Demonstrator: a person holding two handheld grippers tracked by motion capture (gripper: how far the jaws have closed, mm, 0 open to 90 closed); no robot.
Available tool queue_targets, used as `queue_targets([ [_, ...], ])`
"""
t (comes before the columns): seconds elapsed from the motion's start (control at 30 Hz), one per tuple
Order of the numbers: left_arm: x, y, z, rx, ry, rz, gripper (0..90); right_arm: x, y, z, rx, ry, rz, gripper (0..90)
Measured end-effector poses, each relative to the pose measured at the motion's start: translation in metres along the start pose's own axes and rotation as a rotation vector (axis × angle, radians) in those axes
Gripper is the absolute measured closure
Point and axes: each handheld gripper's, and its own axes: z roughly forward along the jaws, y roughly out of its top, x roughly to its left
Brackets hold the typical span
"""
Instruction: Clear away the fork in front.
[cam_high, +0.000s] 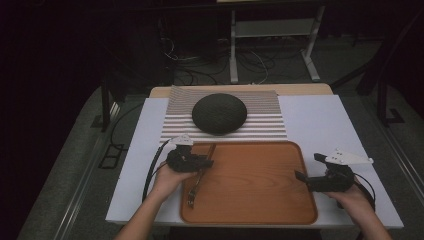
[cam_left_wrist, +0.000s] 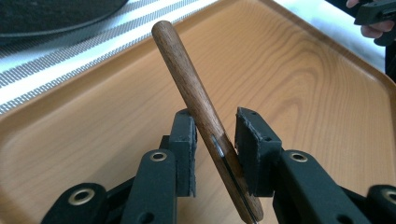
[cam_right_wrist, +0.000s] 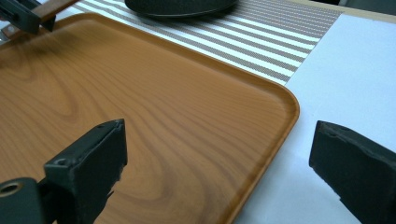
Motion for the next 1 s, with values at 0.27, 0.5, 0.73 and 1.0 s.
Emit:
queue_targets([
  [0.27,0.005,-0.003,0.007,0.057,0.026,-0.011,65.5,0.000,-0.001,0.000,0.006,0.000,-0.005,4.6],
  [0.5,0.008,-0.003,0.004,0.048,0.047,-0.019,62.0,0.000,-0.001,0.000,0.010,-0.003,-0.012,4.7],
  [0.73,-0.003,0.003,-0.001,0.006,0.011,0.010,83.1,0.000,-0.001,0.000,0.010,-0.006,-0.016,4.8],
  [1.0,-0.022,0.006,0.017,0.101,0.004,0.088,89.6,0.000,-0.002,-0.001,0.012,-0.005,-0.018,4.8],
])
